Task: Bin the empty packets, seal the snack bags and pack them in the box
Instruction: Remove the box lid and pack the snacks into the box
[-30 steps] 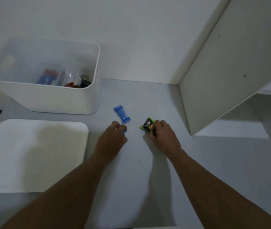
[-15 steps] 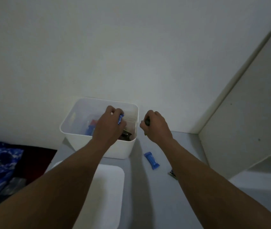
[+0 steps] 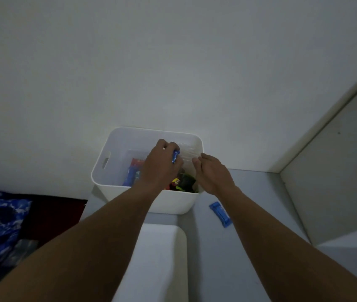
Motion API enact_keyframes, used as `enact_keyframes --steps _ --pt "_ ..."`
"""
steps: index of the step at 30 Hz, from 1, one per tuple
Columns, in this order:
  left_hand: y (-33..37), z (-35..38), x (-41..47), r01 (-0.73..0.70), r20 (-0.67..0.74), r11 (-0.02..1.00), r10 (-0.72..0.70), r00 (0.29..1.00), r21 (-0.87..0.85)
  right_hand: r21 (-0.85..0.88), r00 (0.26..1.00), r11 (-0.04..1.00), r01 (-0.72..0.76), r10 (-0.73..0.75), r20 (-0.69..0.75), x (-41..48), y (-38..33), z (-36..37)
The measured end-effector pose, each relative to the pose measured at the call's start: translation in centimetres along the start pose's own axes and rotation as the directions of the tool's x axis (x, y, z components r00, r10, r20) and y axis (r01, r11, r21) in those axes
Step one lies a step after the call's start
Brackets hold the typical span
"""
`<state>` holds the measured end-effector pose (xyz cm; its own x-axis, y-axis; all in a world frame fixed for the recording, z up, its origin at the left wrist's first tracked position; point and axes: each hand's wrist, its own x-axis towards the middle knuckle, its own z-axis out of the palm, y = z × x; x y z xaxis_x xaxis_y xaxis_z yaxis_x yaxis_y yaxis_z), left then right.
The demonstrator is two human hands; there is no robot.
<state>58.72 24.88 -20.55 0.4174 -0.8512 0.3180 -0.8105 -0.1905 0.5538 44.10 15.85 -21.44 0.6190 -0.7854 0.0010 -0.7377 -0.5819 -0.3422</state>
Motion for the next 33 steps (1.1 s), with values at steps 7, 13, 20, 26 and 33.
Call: enact_keyframes --steps 7,13,20,26,33 --pt "-0.7 0.9 -0.5 -0.033 0.115 0.983 0.012 0.993 0.18 0.017 0.987 0.999 -0.037 0.033 0.16 -0.9 0.9 -0.7" --pt "0.6 1.1 -2.8 -0.108 0.125 0.943 0.071 0.99 0.314 0.113 0.982 0.992 -0.063 0.042 0.184 -2.0 2.7 -1.0" --pt "7.1 5.7 -9.6 -0.319 0.021 0.913 0.324 0.946 0.256 0.16 0.968 0.969 -0.186 0.152 0.201 -6.0 10.0 -1.6" --pt "9.1 15.4 -12.5 -0.291 0.149 0.942 0.268 0.952 0.169 0.037 0.941 0.973 -0.226 0.208 0.268 -10.3 18.4 1.7" --pt "6.6 24.2 -11.9 -0.217 0.42 0.9 0.041 0.907 0.379 -0.086 0.931 0.989 -0.117 0.14 0.337 -13.5 24.5 6.7"
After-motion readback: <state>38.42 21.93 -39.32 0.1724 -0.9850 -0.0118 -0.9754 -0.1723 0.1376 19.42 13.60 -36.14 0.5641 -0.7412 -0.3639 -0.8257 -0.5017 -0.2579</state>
